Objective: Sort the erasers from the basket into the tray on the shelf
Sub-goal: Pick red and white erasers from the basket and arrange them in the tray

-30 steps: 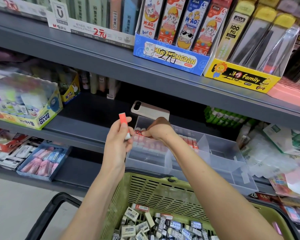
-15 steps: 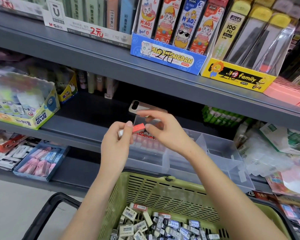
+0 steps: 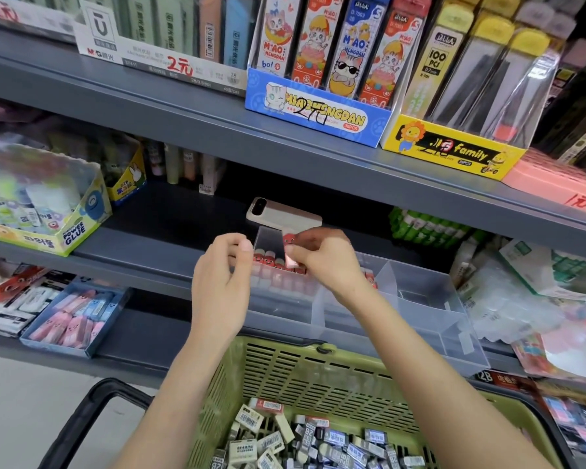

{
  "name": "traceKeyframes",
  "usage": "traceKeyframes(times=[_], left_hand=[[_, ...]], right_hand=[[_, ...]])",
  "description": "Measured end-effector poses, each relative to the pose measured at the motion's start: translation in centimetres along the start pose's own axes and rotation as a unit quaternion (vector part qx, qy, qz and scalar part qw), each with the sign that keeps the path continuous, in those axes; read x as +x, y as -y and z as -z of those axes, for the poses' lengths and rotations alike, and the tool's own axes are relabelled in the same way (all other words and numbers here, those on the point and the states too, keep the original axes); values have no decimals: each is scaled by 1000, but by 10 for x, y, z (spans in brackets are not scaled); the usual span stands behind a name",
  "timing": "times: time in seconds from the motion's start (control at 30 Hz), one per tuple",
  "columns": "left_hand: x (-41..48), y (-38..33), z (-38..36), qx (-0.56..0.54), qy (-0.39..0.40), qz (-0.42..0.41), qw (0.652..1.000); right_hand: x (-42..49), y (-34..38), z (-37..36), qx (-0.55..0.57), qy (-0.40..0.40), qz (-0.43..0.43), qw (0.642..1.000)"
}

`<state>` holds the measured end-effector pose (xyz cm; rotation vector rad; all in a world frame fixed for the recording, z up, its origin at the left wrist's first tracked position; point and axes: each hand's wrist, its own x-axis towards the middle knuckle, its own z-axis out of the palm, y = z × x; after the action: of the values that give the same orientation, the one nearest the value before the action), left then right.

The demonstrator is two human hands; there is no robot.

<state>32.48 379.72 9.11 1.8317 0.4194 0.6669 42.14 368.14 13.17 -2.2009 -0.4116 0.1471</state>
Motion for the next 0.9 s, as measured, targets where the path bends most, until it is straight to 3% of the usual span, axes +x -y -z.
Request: traceKeyframes(times=[0.1, 0.2, 0.3, 0.63, 0.77, 0.9], left_hand=[[2, 2, -1, 58, 19, -1, 998], [1, 4, -3, 90, 54, 7, 995], [1, 6, -4, 110, 76, 10, 991], [1, 8, -4, 113, 100, 34, 988], [0, 5, -1, 122, 77, 31, 989], [-12, -6, -2, 168, -11, -43, 985]], right_hand=[[20, -5, -9, -109, 26, -59, 992], [36, 0, -20, -290, 93, -95, 948], [45, -2, -29, -345, 104, -100, 928], [27, 0, -21, -361, 119, -11, 925], [-16, 3, 2, -298, 27, 118, 947], [-83, -16, 36, -173, -58, 214, 960]])
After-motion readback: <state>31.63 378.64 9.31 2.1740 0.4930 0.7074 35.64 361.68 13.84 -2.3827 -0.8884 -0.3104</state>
